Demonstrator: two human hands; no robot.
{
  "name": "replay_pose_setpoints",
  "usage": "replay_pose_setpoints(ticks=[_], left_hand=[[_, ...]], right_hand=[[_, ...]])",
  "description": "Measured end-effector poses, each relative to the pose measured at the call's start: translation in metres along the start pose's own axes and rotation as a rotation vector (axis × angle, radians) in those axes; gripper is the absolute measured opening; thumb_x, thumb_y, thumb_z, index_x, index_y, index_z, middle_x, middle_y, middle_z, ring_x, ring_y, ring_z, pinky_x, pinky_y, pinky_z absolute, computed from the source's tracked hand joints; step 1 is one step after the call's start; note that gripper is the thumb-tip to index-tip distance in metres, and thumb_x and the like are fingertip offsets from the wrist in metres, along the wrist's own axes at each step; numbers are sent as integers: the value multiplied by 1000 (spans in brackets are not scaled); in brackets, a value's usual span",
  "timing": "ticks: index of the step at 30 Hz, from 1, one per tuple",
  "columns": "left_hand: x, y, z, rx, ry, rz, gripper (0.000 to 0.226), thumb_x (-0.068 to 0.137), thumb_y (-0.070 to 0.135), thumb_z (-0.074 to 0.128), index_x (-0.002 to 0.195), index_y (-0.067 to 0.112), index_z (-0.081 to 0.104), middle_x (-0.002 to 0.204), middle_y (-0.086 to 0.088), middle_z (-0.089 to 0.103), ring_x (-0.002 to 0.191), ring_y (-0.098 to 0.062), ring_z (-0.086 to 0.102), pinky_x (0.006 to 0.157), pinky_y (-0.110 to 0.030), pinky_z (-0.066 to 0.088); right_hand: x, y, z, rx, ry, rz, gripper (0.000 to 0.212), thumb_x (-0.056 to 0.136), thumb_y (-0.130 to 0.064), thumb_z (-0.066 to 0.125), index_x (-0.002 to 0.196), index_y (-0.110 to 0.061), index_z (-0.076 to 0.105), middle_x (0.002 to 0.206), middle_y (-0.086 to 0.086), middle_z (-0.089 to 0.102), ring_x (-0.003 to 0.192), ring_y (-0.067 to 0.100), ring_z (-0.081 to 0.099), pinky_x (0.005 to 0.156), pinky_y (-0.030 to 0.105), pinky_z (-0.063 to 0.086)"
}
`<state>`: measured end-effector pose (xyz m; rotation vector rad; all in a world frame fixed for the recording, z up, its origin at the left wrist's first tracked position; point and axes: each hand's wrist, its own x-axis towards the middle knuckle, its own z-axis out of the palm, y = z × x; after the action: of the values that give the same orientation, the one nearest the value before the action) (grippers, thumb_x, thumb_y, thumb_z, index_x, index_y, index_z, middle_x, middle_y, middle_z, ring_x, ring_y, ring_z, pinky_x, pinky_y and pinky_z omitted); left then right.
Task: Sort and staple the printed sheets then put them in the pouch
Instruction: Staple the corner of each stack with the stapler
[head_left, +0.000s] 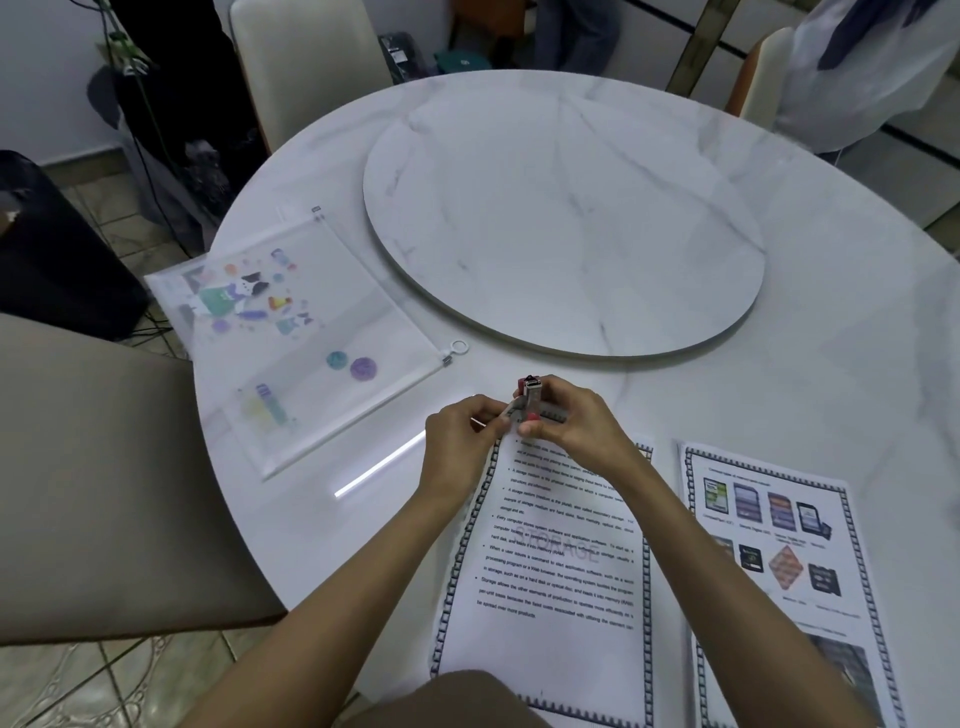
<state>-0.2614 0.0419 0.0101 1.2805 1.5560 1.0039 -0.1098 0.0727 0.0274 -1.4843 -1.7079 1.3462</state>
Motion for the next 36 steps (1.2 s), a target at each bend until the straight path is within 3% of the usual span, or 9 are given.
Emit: replay_pose_setpoints(ticks=[3, 10, 14, 16, 19, 24, 30, 34, 36], left_hand=[[-1, -3, 1, -8, 8, 1, 8, 85, 13, 63, 90, 12, 69, 70, 10, 63, 66, -1, 59, 59, -2, 42], [-8, -14, 3, 28, -14, -20, 7, 86, 15, 63, 86, 22, 63, 71, 16, 60, 67, 4, 57, 61, 1, 40], [-10, -21, 5, 107, -73, -59, 12, 87, 22, 61, 93, 13, 66, 81, -1, 66, 74, -12, 60, 67, -14, 45], [-12, -24, 5, 116, -97, -75, 15, 89, 24, 59, 95, 12, 66, 83, -3, 66, 76, -16, 60, 69, -20, 46], [-16, -29, 3, 135, -118, -88, 15, 91, 23, 56, 96, 12, 64, 83, 1, 62, 71, -11, 55, 62, -9, 39], [-26, -35, 2, 136, -138, -112, 6, 92, 21, 53, 89, 17, 57, 76, 4, 57, 64, -6, 50, 52, -4, 38], [-34, -36, -1, 168, -181, -144, 10, 93, 21, 51, 92, 13, 57, 81, 1, 60, 67, -7, 52, 52, -4, 39], [-46, -35, -1, 131, -217, -190, 14, 94, 21, 50, 95, 12, 59, 87, 3, 64, 75, -10, 60, 54, -7, 42], [-51, -32, 1, 104, -204, -217, 13, 94, 20, 50, 88, 13, 59, 82, 6, 64, 73, -11, 61, 52, -6, 42]], right_hand=[[0, 2, 5, -39, 45, -23, 32, 74, -5, 73, 95, -26, 60, 94, -14, 68, 89, -12, 61, 78, 3, 43], [1, 7, 10, -14, 183, -55, 29, 75, 4, 67, 97, -14, 61, 90, -4, 67, 82, -12, 61, 75, 3, 44], [7, 4, 4, -23, 191, -47, 29, 75, 2, 69, 97, -14, 61, 90, -6, 66, 83, -12, 61, 74, 1, 44], [10, 3, 1, -15, 143, -39, 30, 74, 1, 71, 94, -18, 60, 90, -10, 67, 86, -8, 63, 81, 7, 47], [10, 5, 0, 49, 146, -7, 36, 73, -3, 73, 101, -21, 60, 100, -3, 68, 101, 10, 63, 89, 21, 49], [5, 6, -6, -21, 333, -65, 30, 72, -14, 75, 99, -14, 62, 100, -8, 67, 102, 13, 58, 93, 22, 40], [-18, 20, -21, -93, 445, -51, 37, 74, -14, 75, 108, -15, 60, 98, -7, 66, 93, 12, 58, 75, 9, 39], [-48, 39, -27, -162, 453, -2, 44, 73, -10, 75, 114, -12, 58, 102, -3, 62, 84, -3, 52, 67, -3, 34], [-64, 53, -30, -200, 471, 17, 46, 73, -8, 75, 115, -10, 58, 102, -1, 60, 85, 3, 52, 68, -6, 32]])
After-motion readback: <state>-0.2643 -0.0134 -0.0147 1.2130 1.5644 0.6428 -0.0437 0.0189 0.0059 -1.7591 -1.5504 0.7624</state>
